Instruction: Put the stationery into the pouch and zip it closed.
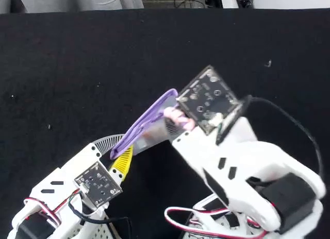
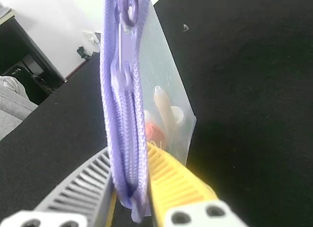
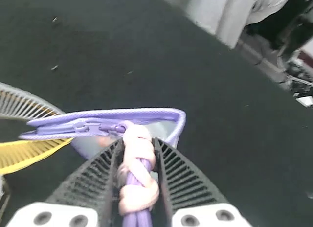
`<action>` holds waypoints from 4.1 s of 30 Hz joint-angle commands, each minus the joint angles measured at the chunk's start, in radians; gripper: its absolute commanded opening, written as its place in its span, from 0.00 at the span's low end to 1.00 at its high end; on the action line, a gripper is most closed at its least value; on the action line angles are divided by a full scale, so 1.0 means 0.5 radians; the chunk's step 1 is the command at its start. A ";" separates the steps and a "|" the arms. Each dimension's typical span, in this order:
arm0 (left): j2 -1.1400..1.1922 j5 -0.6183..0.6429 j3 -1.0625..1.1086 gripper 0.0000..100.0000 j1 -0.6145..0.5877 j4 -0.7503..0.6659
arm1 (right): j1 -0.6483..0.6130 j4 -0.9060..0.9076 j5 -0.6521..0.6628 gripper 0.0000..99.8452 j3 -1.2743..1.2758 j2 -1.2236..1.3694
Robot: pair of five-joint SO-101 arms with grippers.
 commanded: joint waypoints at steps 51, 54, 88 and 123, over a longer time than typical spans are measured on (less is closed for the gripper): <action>0.006 0.592 0.011 0.29 -0.192 0.071 | 0.687 -0.423 0.166 0.01 -0.256 0.354; 0.006 0.690 -0.121 0.31 -0.388 0.077 | 0.681 -0.476 0.166 0.01 -0.167 0.354; 0.006 1.350 -0.287 0.31 -1.508 0.074 | 0.678 -2.329 -0.144 0.01 1.168 1.364; 0.006 1.350 -0.241 0.31 -1.514 0.068 | 0.503 -2.219 -0.147 0.40 1.109 1.392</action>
